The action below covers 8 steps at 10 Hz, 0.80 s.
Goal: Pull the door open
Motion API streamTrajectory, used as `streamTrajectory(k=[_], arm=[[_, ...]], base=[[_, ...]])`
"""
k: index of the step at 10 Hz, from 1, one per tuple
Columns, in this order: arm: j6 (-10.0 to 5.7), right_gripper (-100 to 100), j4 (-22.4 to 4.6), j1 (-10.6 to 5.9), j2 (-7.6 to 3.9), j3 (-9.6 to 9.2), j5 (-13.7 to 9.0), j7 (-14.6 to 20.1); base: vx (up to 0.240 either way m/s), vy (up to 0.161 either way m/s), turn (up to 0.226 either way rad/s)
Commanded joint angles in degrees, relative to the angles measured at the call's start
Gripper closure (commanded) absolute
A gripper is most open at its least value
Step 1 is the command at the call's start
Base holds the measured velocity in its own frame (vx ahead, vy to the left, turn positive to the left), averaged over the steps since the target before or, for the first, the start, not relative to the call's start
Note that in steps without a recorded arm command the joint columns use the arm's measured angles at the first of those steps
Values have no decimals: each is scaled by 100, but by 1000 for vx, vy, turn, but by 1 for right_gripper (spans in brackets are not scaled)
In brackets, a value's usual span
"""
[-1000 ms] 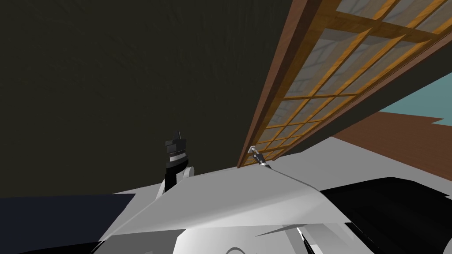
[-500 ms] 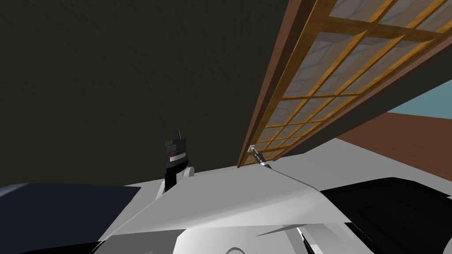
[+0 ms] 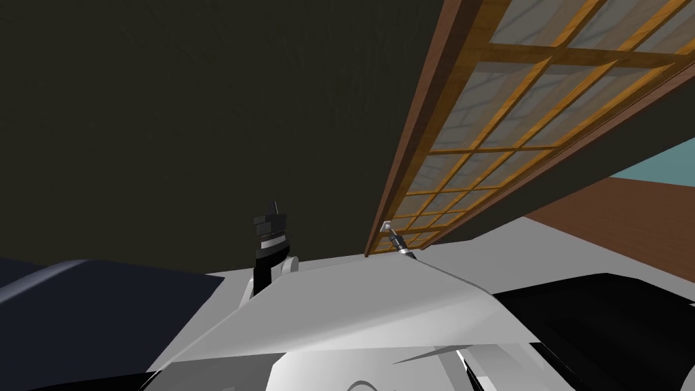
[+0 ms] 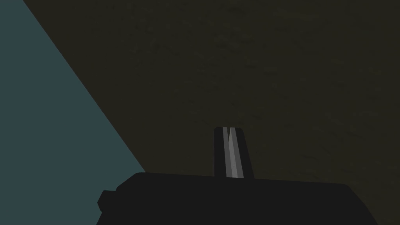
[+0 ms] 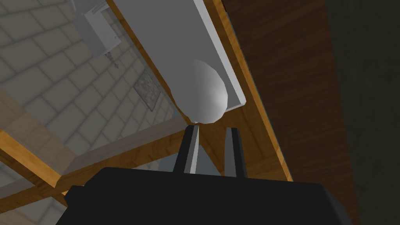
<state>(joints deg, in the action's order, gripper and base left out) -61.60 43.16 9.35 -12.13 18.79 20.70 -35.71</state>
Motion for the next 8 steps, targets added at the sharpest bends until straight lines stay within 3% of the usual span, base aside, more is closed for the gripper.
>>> streamTrajectory(k=[1,8], arm=[[10,-100,-30,-35,8,-35,-125,229],[108,-100,-64,-157,54,-217,-719,1303]], base=[[-45,-19,63],[-55,-23,68]])
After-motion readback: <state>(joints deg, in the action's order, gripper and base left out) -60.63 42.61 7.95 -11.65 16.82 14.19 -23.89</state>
